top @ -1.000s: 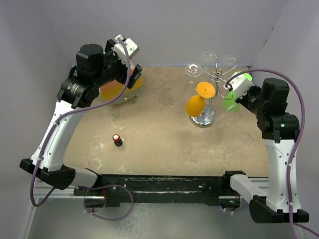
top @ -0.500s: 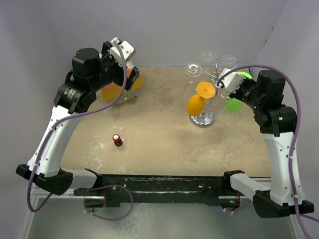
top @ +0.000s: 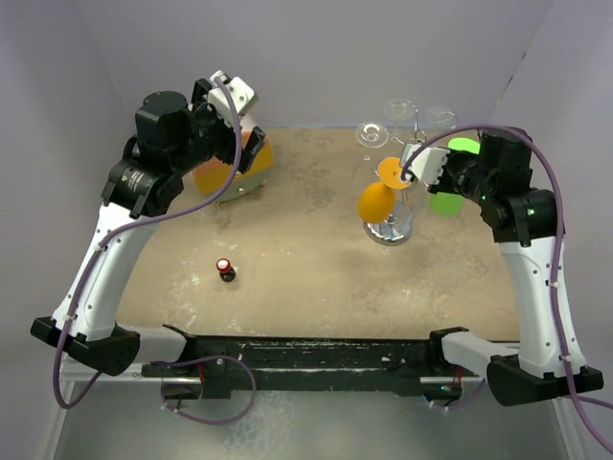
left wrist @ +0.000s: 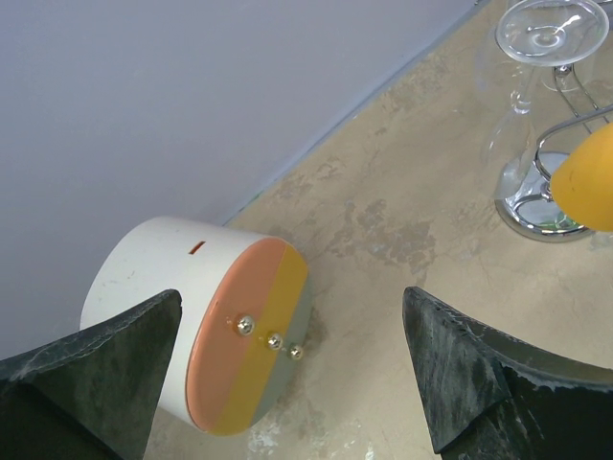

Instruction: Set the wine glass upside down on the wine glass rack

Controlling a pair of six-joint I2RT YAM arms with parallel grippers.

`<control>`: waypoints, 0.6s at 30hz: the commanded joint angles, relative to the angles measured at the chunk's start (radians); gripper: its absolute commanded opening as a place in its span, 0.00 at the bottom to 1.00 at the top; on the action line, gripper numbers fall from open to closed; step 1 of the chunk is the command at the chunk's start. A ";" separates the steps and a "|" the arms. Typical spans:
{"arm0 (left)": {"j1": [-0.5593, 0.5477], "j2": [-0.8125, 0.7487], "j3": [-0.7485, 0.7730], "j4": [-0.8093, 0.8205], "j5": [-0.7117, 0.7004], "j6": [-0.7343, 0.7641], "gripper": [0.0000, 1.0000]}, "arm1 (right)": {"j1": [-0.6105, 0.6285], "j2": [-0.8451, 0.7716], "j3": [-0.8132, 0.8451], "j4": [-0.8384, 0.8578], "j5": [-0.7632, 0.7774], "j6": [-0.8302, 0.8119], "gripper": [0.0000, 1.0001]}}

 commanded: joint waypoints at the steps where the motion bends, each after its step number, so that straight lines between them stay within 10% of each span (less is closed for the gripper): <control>1: 0.010 -0.028 -0.004 0.045 -0.004 -0.012 0.99 | 0.005 -0.013 0.069 -0.030 -0.074 -0.066 0.00; 18: 0.021 -0.030 0.002 0.042 0.008 -0.014 0.99 | 0.005 -0.056 0.100 -0.111 -0.150 -0.069 0.00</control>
